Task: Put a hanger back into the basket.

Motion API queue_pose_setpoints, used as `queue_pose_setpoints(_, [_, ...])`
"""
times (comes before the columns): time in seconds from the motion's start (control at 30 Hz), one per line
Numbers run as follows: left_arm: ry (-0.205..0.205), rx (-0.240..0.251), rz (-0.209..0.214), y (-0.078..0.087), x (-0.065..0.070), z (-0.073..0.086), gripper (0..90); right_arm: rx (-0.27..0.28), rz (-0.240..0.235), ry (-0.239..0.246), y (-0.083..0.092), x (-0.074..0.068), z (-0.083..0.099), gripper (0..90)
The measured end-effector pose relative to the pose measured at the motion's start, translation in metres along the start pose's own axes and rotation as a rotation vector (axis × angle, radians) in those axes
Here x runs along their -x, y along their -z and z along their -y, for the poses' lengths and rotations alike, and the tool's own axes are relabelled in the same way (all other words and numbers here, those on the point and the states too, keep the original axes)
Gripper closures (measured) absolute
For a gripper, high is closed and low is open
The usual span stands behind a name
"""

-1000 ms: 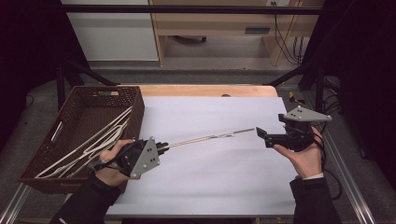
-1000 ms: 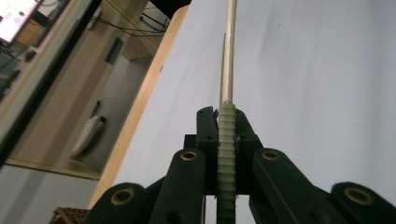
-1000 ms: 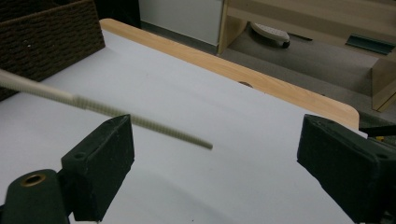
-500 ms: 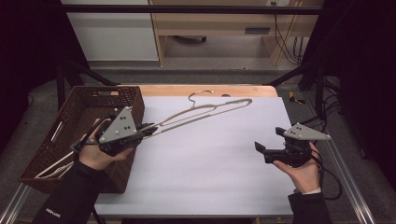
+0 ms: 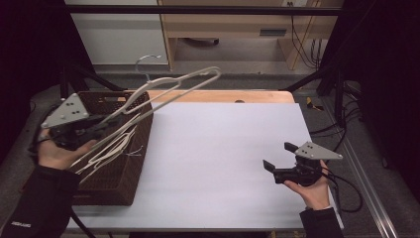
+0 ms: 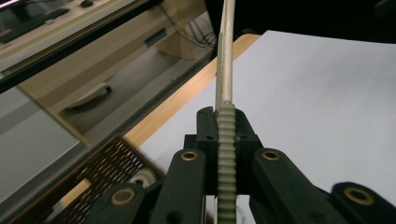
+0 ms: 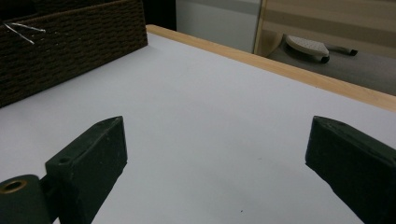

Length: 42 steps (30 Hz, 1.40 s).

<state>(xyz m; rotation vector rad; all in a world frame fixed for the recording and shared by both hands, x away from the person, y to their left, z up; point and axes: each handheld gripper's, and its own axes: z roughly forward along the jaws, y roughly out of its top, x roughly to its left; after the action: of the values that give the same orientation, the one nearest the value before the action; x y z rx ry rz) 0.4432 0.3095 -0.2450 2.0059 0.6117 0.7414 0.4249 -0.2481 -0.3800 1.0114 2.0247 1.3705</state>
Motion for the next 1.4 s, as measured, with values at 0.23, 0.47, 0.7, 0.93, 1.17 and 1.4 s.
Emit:
queue_pose_setpoints(0.23, [0.063, -0.019, -0.069, 0.034, -0.026, 0.044, 85.7, -0.01, -0.014, -0.001, -0.004, -0.002, 0.001, 5.8])
queue_pose_setpoints(0.47, [0.113, -0.046, -0.132, 0.053, -0.046, 0.087, 85.7, -0.02, -0.027, -0.001, -0.007, -0.003, 0.002, 5.6])
queue_pose_setpoints(0.7, [0.169, -0.099, -0.177, 0.056, -0.054, 0.124, 85.7, -0.03, -0.029, -0.001, -0.009, -0.004, 0.002, 5.6])
queue_pose_setpoints(0.93, [0.185, -0.148, -0.212, 0.047, -0.054, 0.148, 85.7, -0.04, -0.036, 0.0, -0.012, -0.006, 0.002, 5.6])
queue_pose_setpoints(1.17, [0.172, -0.24, -0.221, 0.036, -0.054, 0.165, 85.7, -0.039, -0.037, 0.007, -0.012, -0.006, 0.002, 5.7])
queue_pose_setpoints(1.4, [0.21, -0.387, -0.197, 0.023, -0.055, 0.173, 84.8, -0.044, -0.04, 0.008, -0.014, -0.007, 0.003, 5.6])
